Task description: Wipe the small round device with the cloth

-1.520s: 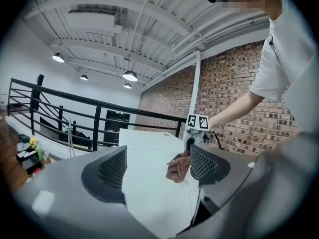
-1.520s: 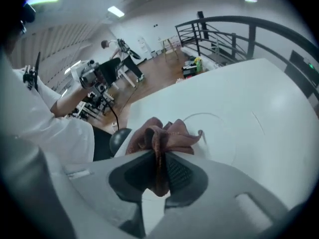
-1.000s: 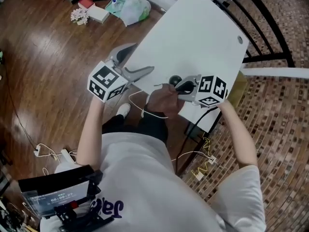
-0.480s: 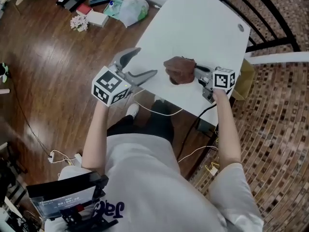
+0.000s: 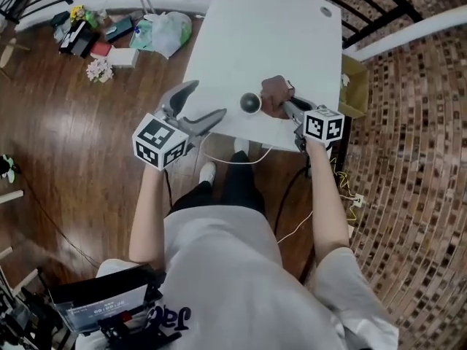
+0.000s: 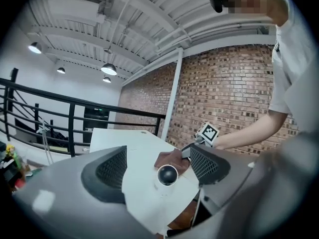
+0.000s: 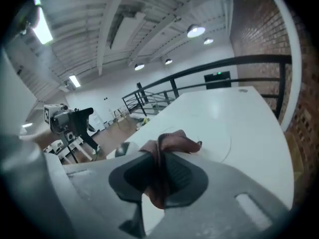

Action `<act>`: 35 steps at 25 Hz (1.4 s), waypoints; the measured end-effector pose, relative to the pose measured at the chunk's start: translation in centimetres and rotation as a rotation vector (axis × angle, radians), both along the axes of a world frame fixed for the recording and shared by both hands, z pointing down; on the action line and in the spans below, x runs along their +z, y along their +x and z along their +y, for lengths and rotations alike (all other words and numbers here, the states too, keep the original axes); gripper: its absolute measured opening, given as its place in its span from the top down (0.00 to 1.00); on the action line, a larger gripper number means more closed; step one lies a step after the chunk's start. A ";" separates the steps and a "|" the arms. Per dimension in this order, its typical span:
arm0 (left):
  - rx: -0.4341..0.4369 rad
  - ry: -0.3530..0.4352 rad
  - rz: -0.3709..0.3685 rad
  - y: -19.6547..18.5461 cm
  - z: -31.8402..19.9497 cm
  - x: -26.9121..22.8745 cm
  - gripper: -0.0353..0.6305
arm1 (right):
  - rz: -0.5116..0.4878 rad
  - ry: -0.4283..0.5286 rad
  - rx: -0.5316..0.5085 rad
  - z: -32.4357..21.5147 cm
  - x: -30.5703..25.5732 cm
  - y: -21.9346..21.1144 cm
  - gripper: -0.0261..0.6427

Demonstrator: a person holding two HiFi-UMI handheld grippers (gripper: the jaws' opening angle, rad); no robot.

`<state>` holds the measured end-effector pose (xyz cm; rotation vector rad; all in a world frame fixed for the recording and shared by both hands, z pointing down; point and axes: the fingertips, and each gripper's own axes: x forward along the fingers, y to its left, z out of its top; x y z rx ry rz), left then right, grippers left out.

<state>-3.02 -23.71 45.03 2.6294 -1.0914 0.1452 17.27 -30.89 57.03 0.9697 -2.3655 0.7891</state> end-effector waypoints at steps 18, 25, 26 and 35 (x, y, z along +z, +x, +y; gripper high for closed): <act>-0.019 0.281 0.068 9.2 10.9 -13.8 0.34 | -0.198 0.653 0.436 23.4 -26.0 5.5 0.91; -0.122 0.293 0.004 12.6 24.0 -14.8 0.33 | -0.174 0.695 0.460 37.3 -26.1 7.2 0.91; -0.127 0.285 -0.012 13.0 26.3 -14.6 0.33 | -0.183 0.682 0.459 39.3 -25.7 7.0 0.91; -0.193 0.315 -0.034 12.4 37.5 -17.8 0.32 | -0.090 0.683 0.408 48.8 -28.6 5.2 0.91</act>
